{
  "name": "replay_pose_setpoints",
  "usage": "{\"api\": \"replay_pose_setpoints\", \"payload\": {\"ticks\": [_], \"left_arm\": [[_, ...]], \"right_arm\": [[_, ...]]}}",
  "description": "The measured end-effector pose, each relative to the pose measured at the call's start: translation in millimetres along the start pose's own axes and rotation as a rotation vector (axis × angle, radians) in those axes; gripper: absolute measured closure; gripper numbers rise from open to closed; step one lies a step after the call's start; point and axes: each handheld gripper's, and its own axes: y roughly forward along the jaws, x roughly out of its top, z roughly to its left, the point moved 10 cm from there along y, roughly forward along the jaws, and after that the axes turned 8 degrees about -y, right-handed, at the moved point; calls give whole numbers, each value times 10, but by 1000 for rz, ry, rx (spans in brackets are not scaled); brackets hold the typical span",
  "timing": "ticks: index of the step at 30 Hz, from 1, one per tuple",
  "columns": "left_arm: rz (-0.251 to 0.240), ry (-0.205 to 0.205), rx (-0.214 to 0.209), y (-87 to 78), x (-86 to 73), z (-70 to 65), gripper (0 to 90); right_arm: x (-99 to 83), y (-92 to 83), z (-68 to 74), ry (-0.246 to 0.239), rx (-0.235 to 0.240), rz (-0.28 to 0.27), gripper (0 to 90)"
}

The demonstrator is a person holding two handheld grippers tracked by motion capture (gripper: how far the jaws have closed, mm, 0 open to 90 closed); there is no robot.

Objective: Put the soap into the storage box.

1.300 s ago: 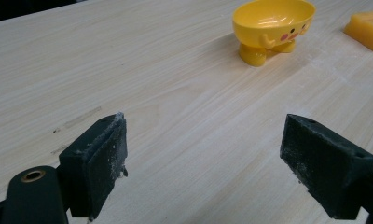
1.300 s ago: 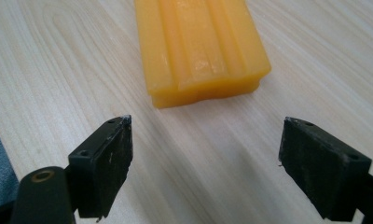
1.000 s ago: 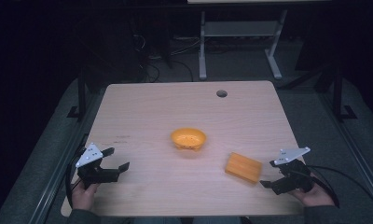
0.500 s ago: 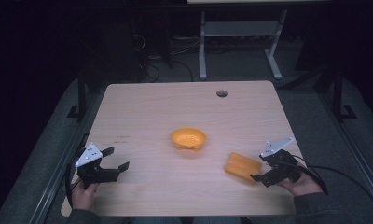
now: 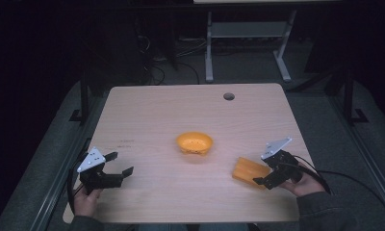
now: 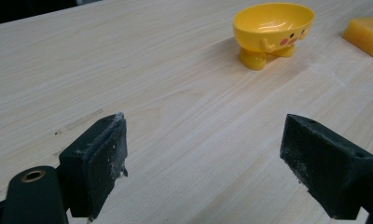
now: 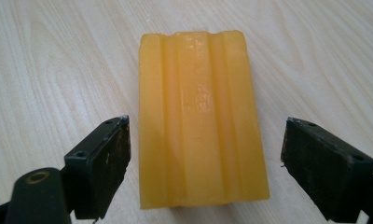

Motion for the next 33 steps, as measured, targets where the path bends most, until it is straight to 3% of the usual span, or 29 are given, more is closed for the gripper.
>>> {"api": "replay_pose_setpoints", "payload": {"ticks": [9, 33], "left_arm": [[1, 3, 0, -10, 0, 6, 141], [-3, -3, -1, -17, 6, 5, 141]], "right_arm": [[90, 113, -11, -10, 26, 14, 149], [75, 402, 13, -50, 61, 112, 155]]}}
